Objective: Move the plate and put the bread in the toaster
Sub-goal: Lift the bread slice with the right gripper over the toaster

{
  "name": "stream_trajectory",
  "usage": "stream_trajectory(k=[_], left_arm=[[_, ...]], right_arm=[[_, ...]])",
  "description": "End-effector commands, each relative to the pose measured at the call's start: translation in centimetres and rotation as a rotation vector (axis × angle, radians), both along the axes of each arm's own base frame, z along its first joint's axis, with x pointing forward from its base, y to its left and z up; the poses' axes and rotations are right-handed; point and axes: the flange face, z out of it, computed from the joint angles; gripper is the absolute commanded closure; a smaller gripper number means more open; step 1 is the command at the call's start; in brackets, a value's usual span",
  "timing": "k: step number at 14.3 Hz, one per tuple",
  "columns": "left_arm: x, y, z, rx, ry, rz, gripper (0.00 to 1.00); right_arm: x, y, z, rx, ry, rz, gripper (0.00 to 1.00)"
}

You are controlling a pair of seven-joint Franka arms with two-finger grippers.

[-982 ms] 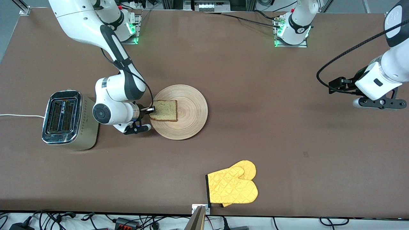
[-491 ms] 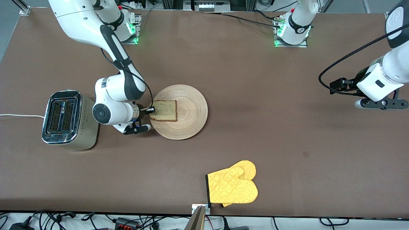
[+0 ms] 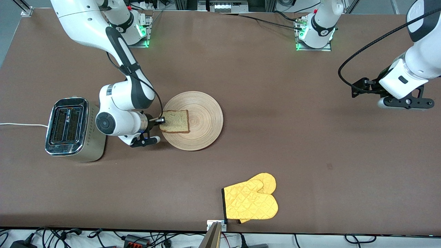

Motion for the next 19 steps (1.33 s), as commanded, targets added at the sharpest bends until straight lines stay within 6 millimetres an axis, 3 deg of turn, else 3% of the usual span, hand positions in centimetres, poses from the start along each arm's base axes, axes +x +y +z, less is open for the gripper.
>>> stream_trajectory(k=[1,3,6,10,15,19], left_arm=[[-1.1,0.5,0.3,-0.028,-0.013,0.010,0.00],[-1.3,0.1,0.3,-0.025,-0.002,0.023,0.00],[-1.7,0.1,0.1,-0.016,0.036,0.063,0.00],[-1.2,-0.8,1.4,-0.014,0.007,0.062,0.00],[-1.3,-1.4,1.4,-0.015,0.010,0.050,0.00],[-1.4,-1.8,1.5,-0.013,0.009,0.042,0.00]], right_arm=[[1.1,-0.9,1.2,0.002,-0.005,-0.003,1.00],[1.7,-0.8,2.4,0.006,-0.005,-0.004,1.00],[3.1,-2.3,5.3,0.003,0.000,-0.014,1.00],[5.1,-6.7,13.2,-0.026,-0.021,-0.043,1.00],[4.8,-10.0,23.1,-0.282,-0.045,0.061,1.00],[3.8,-12.6,26.3,-0.501,0.013,0.089,1.00]])
